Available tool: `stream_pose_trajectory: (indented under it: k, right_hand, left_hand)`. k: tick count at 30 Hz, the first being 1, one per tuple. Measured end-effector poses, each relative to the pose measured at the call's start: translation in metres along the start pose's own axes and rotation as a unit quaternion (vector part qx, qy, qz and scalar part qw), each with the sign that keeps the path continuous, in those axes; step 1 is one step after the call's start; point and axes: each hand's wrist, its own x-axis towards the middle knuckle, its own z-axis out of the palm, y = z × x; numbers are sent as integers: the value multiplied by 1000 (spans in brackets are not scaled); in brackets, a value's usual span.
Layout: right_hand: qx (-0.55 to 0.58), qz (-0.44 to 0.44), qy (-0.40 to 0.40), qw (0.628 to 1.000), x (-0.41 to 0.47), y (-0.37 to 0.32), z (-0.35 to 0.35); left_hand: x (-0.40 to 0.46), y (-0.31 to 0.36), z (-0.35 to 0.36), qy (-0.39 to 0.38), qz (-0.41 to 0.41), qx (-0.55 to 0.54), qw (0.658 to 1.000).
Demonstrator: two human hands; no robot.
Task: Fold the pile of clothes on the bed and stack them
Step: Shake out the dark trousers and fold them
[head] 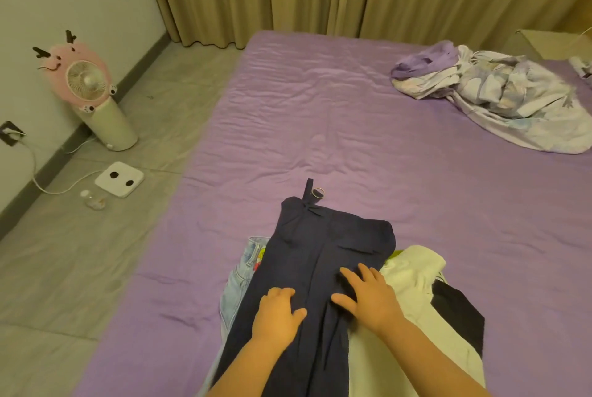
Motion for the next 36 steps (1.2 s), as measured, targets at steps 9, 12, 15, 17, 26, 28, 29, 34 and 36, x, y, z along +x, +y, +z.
stream_pose_trajectory:
  k: [9, 12, 15, 17, 26, 28, 29, 34, 36]
  right_hand:
    - [-6, 9, 11, 1000, 23, 14, 11]
    - [-2, -7, -12, 1000, 15, 16, 9]
    - [-41, -37, -49, 997, 6, 17, 11]
    - [-90, -62, -62, 992, 2, 21, 18]
    - [8, -121, 18, 992, -36, 20, 23]
    - [150, -123, 23, 981, -51, 11, 15]
    - [211, -115, 28, 970, -59, 7, 10]
    - [330, -80, 60, 939, -97, -9, -13]
    - [338, -75, 74, 935, -115, -4, -16]
  left_hand:
    - [21, -6, 17, -8, -122, -9, 992]
    - [8, -12, 14, 68, -98, -30, 992]
    - [-1, -33, 17, -12, -153, 15, 988]
    - [-5, -43, 21, -8, -140, -24, 990]
    - [-68, -22, 16, 115, -47, -412, 903]
    - [-98, -5, 15, 78, -19, -461, 884]
    - [-114, 6, 14, 53, 0, -470, 881]
    - [-195, 54, 30, -60, 67, -448, 889]
    - [-223, 66, 40, -104, 77, -432, 893]
